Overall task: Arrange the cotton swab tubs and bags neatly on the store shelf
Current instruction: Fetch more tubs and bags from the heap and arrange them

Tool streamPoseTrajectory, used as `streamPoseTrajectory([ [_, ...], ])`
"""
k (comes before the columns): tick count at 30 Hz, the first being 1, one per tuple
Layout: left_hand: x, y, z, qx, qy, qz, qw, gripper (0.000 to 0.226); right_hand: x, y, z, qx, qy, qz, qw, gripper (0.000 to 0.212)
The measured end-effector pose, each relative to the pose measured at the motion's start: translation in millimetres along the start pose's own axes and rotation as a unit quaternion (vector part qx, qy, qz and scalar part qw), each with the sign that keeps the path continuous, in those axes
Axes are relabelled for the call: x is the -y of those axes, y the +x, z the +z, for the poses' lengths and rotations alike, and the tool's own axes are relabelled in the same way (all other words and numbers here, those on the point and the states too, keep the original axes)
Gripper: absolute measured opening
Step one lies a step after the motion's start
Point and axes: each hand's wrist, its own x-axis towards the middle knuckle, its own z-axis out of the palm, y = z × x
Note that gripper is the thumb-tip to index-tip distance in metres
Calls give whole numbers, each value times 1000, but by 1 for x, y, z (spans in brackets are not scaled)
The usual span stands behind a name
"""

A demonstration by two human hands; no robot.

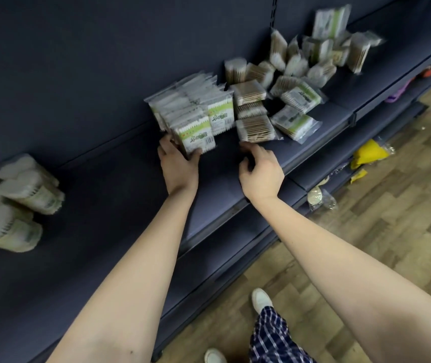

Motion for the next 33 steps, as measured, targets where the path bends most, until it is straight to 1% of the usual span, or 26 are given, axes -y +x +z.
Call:
streamPoseTrajectory([
  [10, 7, 2, 3, -1, -8, 18, 1000, 61, -5, 1, 3, -1, -1, 19, 1000, 34],
  [15, 4, 1, 4, 9, -16, 20, 1000, 64, -4, 1, 5, -12, -1, 7, 1000, 31],
  [19, 1, 0, 3, -2, -16, 22, 1000, 69, -4, 2, 3, -2, 0, 11, 1000, 30],
  [22, -1, -2, 2, -12, -19, 23, 999, 72, -5, 1, 3, -4, 1, -2, 1000, 28],
  [26, -6, -7, 0, -35, -3, 19, 999, 74, -5, 3, -1, 21, 16, -14, 1000, 30],
  [28, -10, -11, -1, -49, -1, 30, 998, 69, -4, 6, -8, 42, 41, -2, 998, 32],
  [30, -12, -15, -2, -59, 16, 54, 997, 62, -4, 15, -20, 81, 119, 33, 989, 32],
  [31, -15, -17, -2, -62, 37, 72, 995, 59, -6, 24, -28, 105, 164, 35, 980, 32],
  [32, -19, -19, -1, -65, 59, 93, 992, 57, -10, 35, -39, 122, 189, 17, 974, 32],
  [33, -27, -19, 2, -73, 70, 112, 989, 54, -16, 50, -48, 130, 188, -16, 973, 33],
])
